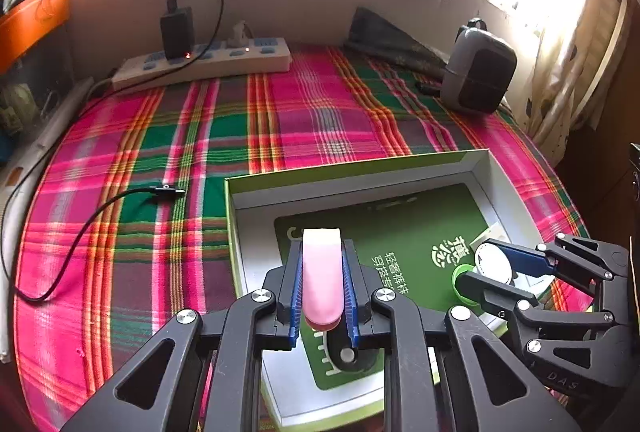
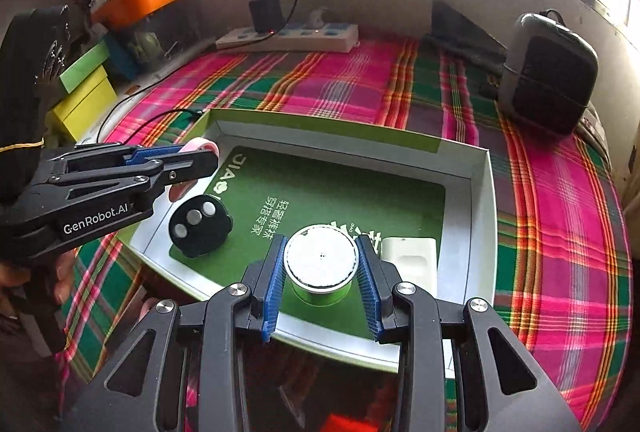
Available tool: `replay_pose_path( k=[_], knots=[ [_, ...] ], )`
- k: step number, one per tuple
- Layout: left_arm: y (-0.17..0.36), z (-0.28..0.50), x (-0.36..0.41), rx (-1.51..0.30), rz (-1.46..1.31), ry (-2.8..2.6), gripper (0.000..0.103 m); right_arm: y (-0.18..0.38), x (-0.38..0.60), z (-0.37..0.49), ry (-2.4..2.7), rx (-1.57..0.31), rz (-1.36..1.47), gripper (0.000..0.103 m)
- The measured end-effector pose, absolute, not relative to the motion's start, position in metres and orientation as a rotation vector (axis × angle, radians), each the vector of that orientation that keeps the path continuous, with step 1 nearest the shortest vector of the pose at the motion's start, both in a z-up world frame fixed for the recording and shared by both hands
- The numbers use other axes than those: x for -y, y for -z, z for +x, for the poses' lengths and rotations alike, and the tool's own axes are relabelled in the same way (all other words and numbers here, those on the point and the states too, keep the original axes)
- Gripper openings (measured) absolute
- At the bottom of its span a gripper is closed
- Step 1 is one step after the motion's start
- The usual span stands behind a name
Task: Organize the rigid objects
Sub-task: 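Carry the pink clip with the left tool while the right tool carries the jar into the box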
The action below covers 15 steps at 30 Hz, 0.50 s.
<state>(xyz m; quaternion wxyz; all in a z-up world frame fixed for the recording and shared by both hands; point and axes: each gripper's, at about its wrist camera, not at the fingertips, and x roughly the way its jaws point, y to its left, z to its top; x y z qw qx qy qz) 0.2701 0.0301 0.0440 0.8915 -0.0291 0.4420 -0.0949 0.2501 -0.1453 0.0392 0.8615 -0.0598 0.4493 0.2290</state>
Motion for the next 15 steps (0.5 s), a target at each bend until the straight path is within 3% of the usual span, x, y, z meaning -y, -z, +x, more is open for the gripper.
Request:
replay_pose_path(
  k=[15],
  knots=[
    [-0.0338, 0.2793, -0.0303, -0.939, -0.044, 0.174, 0.017, -0.0284, 0.1399, 0.2594, -0.458, -0.952, -0.156, 0.035]
  ],
)
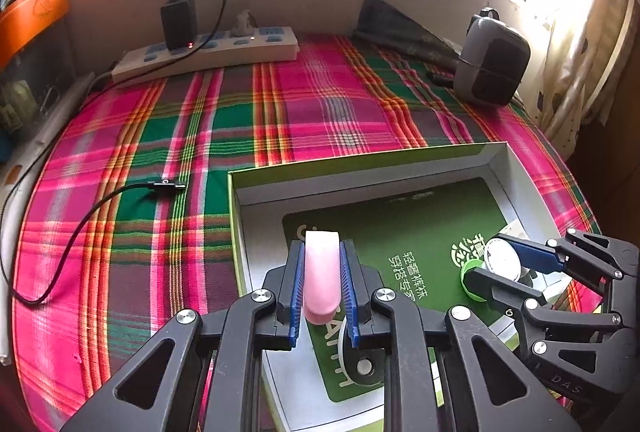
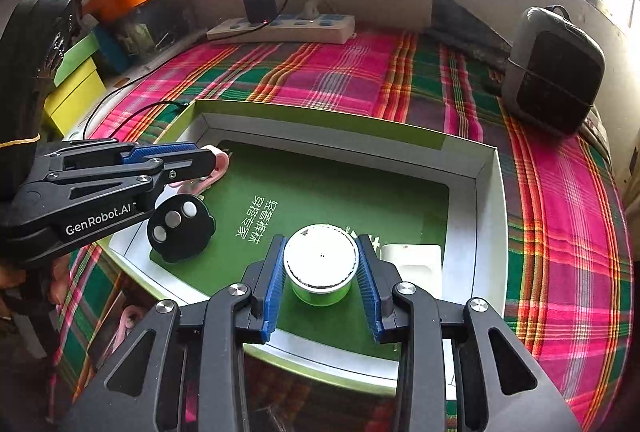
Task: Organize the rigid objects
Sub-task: 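Carry the pink clip with the left tool while the right tool carries the jar into the box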
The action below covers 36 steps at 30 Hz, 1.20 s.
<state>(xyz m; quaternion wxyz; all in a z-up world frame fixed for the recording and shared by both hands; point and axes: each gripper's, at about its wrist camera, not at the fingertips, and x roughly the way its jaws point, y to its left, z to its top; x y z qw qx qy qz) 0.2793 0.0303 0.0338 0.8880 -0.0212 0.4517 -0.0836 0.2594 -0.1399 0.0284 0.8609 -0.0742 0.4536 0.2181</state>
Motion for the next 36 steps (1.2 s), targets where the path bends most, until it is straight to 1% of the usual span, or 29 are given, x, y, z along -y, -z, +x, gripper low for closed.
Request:
replay_pose_path(
  k=[15, 17, 19, 22, 28, 31, 36],
  knots=[
    [-0.033, 0.279, -0.032, -0.940, -0.050, 0.171, 0.018, -0.027, 0.140, 0.260, -0.459, -0.948, -0.140, 0.035],
    [-0.033, 0.279, -0.032, -0.940, -0.050, 0.171, 0.019, -0.027, 0.140, 0.260, -0.459, -0.948, -0.138, 0.035],
    [-0.034, 0.278, -0.031, -0.935, -0.047, 0.173, 0.025, -0.027, 0.140, 0.260, -0.460, -0.950, -0.136, 0.035],
    [-0.035, 0.277, -0.031, -0.933, -0.046, 0.172, 0.028, -0.027, 0.140, 0.259, -0.458, -0.950, -0.136, 0.035],
    [-0.038, 0.273, -0.031, -0.927, -0.041, 0.167, 0.031, -0.026, 0.142, 0.259, -0.445, -0.955, -0.118, 0.036],
    [-0.041, 0.269, -0.030, -0.920, -0.036, 0.166, 0.033, -0.028, 0.144, 0.258, -0.444, -0.950, -0.115, 0.044],
    [-0.048, 0.260, -0.028, -0.898, -0.024, 0.169, 0.037, -0.031, 0.145, 0.253, -0.443, -0.938, -0.107, 0.046]
  ],
)
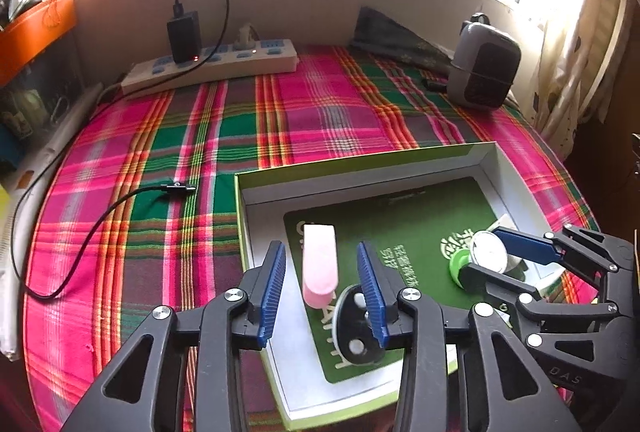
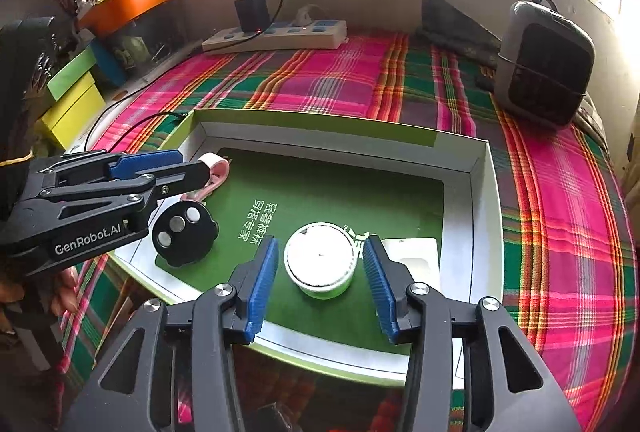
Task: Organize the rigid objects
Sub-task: 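Withdraw both tools from the box toward the remaining items on the cloth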
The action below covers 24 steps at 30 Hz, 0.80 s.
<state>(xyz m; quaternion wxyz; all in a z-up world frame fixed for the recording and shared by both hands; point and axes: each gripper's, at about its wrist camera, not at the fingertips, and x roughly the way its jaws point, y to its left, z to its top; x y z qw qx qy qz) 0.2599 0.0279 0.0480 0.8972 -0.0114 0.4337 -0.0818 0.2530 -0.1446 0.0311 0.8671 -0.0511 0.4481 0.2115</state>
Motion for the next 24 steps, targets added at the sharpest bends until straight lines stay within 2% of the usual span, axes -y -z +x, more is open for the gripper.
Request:
replay_pose_path(
  k=[24],
  knots=[
    [-0.069, 0.191, -0.030, -0.808, -0.023, 0.137, 0.038, -0.058, 0.162, 0.206, -0.416, -0.862, -0.043, 0.046]
  ],
)
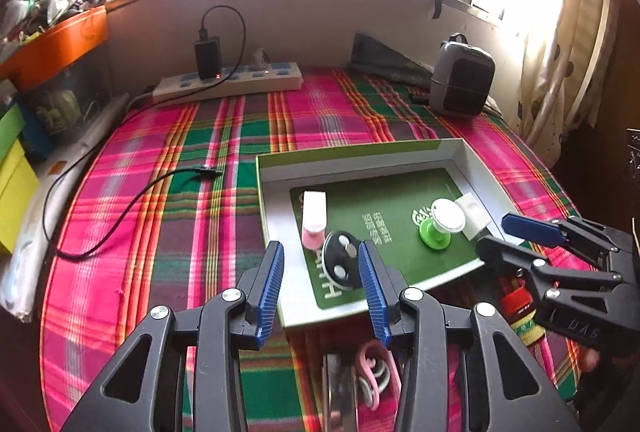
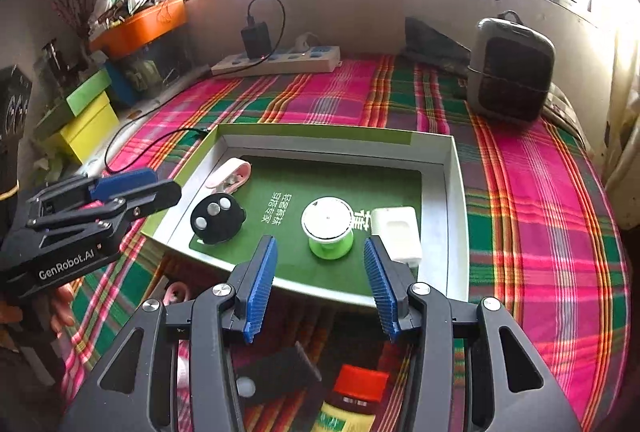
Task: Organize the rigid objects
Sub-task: 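Withdraw both tools from the box toward the remaining items on the cloth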
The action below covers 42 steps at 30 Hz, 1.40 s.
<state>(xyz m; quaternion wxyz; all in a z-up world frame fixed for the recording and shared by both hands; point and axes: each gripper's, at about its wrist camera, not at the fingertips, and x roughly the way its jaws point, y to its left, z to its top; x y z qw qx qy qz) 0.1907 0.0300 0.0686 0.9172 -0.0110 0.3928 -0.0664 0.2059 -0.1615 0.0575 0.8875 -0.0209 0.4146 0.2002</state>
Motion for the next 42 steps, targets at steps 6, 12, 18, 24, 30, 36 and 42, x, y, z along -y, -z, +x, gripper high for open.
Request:
replay_pose_path(
  k=[6, 12, 18, 24, 30, 36, 42],
  knots=[
    [-0.068, 0.173, -0.031, -0.783, -0.002, 0.103, 0.038, -0.064, 0.170, 0.192, -0.397, -0.839, -0.029, 0.047],
    [-0.065, 0.158, -0.032, -0.773, 0.007, 0.083, 0.039, -0.066, 0.174, 0.179, -0.381, -0.822, -0.033, 0.047],
    [-0.062, 0.144, -0.037, -0.767, -0.006, 0.069, 0.039, -0.066, 0.178, 0.165, -0.384, -0.819, -0.016, 0.047],
    [-0.056, 0.131, -0.038, -0.771, -0.017, 0.074, 0.039, -0.065, 0.184, 0.152, -0.370, -0.807, 0.006, 0.047],
    [-0.048, 0.120, -0.048, -0.784, -0.063, 0.080, 0.040, -0.060, 0.189, 0.141, -0.346, -0.808, 0.006, 0.047],
    [-0.038, 0.112, -0.060, -0.804, -0.112, 0.085, 0.041, -0.059, 0.207, 0.124, -0.262, -0.784, 0.001, 0.047],
    [-0.035, 0.108, -0.062, -0.813, -0.146, 0.122, 0.042, -0.052, 0.218, 0.114, -0.243, -0.801, 0.032, 0.047]
  ],
)
